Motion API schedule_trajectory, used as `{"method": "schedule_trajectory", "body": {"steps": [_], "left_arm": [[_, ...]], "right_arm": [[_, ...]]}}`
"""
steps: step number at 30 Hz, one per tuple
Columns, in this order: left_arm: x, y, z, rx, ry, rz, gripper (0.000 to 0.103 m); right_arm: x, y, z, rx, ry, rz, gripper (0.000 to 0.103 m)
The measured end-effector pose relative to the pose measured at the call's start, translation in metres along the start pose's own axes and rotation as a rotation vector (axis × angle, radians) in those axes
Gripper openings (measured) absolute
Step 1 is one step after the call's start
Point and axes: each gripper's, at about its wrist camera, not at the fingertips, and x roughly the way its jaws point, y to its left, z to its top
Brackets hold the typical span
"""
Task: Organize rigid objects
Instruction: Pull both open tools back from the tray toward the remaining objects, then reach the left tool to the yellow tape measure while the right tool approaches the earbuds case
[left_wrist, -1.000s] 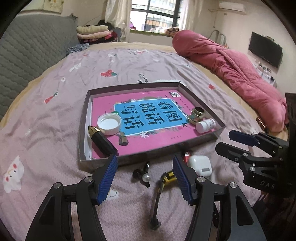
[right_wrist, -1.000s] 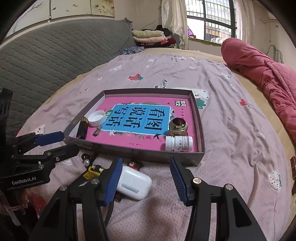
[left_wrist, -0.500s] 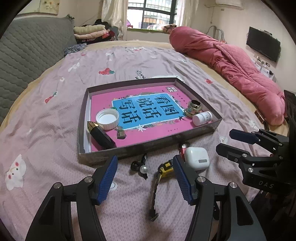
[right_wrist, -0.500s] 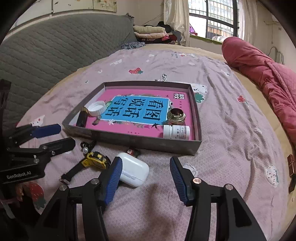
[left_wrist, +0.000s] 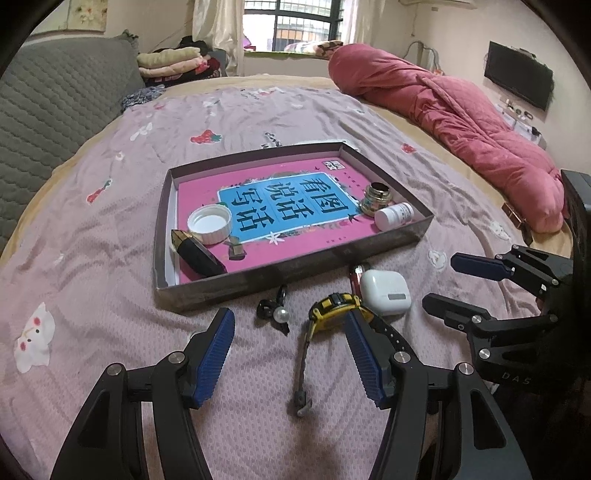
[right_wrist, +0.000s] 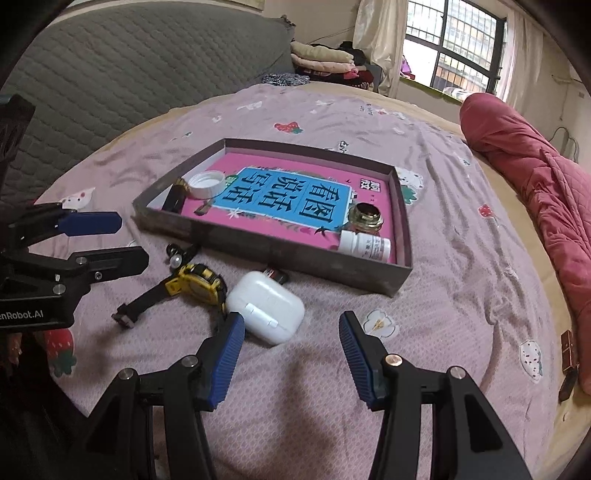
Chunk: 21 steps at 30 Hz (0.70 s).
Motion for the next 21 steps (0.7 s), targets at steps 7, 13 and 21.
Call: {"method": "schedule_trajectory", "body": {"steps": [7, 13, 21], "left_arm": [[-0.002, -0.005, -0.007, 0.022, 0.017, 0.004, 0.064], [0.002, -0.009, -0.012, 0.054, 0.025, 0.016, 0.064], [0.011, -0.009, -0.013, 0.065, 0.042, 0.017, 0.064]], "right_arm": [[-0.003, 0.002, -0.005, -0.011, 0.002, -0.001, 0.053], [-0.003, 0.006, -0.005, -0.034, 0.001, -0.010, 0.053], [0.003, 0.006, -0.007, -0.040, 0.018, -0.004, 0.053]]}}
